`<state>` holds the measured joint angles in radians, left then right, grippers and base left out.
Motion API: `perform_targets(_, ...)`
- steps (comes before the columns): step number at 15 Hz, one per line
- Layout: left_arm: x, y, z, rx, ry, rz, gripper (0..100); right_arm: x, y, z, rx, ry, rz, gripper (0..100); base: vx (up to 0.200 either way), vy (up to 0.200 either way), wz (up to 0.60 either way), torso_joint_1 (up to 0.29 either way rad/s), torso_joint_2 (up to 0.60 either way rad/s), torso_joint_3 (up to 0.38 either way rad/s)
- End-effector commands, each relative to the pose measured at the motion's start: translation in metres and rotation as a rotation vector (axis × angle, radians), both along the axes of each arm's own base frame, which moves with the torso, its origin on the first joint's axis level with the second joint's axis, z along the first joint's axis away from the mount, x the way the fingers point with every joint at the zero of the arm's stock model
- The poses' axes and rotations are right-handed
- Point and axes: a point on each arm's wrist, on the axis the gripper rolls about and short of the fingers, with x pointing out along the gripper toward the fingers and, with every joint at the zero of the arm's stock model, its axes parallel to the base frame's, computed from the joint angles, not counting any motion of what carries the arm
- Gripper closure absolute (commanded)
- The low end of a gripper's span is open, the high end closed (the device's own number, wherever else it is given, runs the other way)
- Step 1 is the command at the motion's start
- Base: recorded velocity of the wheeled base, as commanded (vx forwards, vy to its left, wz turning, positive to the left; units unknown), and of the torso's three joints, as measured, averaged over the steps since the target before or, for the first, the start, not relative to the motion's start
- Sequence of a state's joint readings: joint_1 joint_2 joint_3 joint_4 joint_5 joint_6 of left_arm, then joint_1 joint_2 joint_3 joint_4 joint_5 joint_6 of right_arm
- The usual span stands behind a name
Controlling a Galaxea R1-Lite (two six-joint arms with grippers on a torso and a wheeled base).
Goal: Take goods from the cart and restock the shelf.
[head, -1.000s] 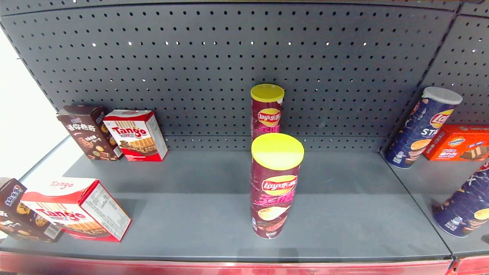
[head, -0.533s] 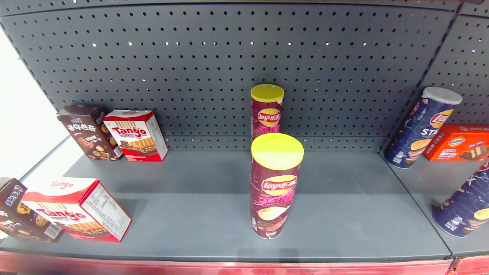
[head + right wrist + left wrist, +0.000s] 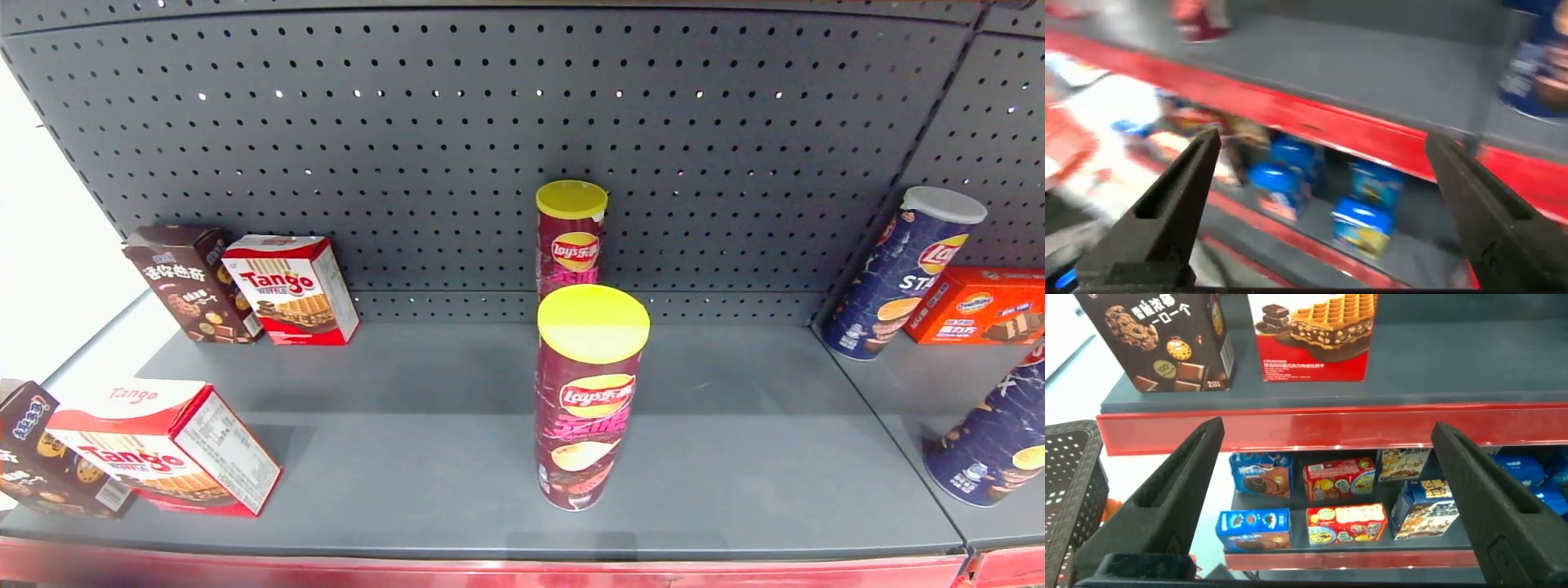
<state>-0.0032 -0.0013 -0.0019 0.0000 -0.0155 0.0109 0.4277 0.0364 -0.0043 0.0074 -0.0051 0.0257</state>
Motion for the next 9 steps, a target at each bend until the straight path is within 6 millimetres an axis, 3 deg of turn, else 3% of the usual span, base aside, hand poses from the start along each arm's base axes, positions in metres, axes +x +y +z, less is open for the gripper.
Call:
perform_targets(1,0.000,0.000,0.000,-0.002,0.002,0.000,0,0.014,0.007,0.002,-0.063,0.187,-0.231,0,0.000,0.000,0.00,0.000,0.00,0.000)
perform_targets(3,0.000,0.000,0.000,-0.005,0.002,0.002,0,0.010,0.007,0.002,-0.049,0.145,-0.307,0,0.000,0.000,0.00,0.000,0.00,0.000)
perform_targets(5,0.000,0.000,0.000,-0.009,0.002,0.008,0,-0.003,0.009,-0.001,-0.010,-0.021,-0.445,0,0.000,0.000,0.00,0.000,0.00,0.000)
perform_targets(9,0.000,0.000,0.000,-0.006,0.002,0.016,0,-0.004,0.008,-0.001,-0.010,-0.032,-0.434,0,0.000,0.000,0.00,0.000,0.00,0.000)
